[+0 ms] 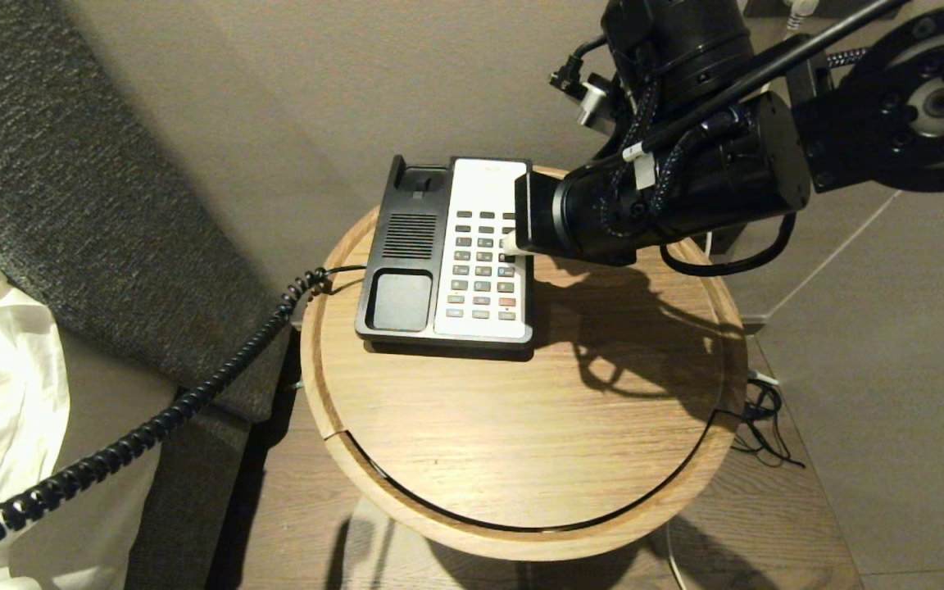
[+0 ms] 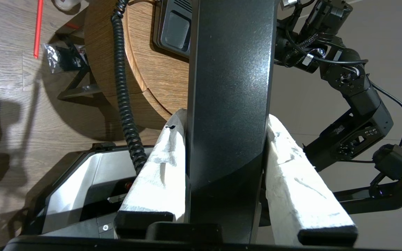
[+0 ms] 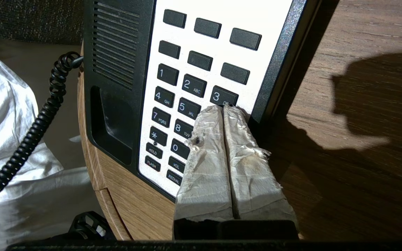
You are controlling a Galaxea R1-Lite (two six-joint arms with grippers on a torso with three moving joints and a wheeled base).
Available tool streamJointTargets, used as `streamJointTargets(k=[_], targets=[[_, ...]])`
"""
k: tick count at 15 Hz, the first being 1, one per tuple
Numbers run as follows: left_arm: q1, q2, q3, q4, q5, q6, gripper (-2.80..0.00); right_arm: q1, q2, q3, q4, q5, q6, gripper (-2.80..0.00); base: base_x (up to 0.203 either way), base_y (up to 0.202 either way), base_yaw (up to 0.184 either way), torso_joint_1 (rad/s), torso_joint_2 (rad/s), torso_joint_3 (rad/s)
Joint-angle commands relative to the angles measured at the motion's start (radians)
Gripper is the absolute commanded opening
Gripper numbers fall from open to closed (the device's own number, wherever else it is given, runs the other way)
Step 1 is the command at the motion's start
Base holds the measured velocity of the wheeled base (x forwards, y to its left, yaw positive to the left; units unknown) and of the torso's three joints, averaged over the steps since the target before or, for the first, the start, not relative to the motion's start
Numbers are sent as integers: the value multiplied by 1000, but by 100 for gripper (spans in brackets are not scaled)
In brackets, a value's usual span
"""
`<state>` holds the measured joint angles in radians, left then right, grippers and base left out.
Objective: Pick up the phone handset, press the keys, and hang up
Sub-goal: Dial the number
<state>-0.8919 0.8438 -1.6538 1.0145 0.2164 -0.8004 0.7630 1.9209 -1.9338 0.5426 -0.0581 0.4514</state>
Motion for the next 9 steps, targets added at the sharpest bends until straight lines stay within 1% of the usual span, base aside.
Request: streamJointTargets(k=[1,9], targets=[[1,-2,0,7,1,-5,-280,-1,6,3,0,-2,1,-280,0,0,0,0,0,0],[1,-7,3,9,1,-6,-280,-1,8,2,4,-2,0,-280,0,0,0,0,0,0]])
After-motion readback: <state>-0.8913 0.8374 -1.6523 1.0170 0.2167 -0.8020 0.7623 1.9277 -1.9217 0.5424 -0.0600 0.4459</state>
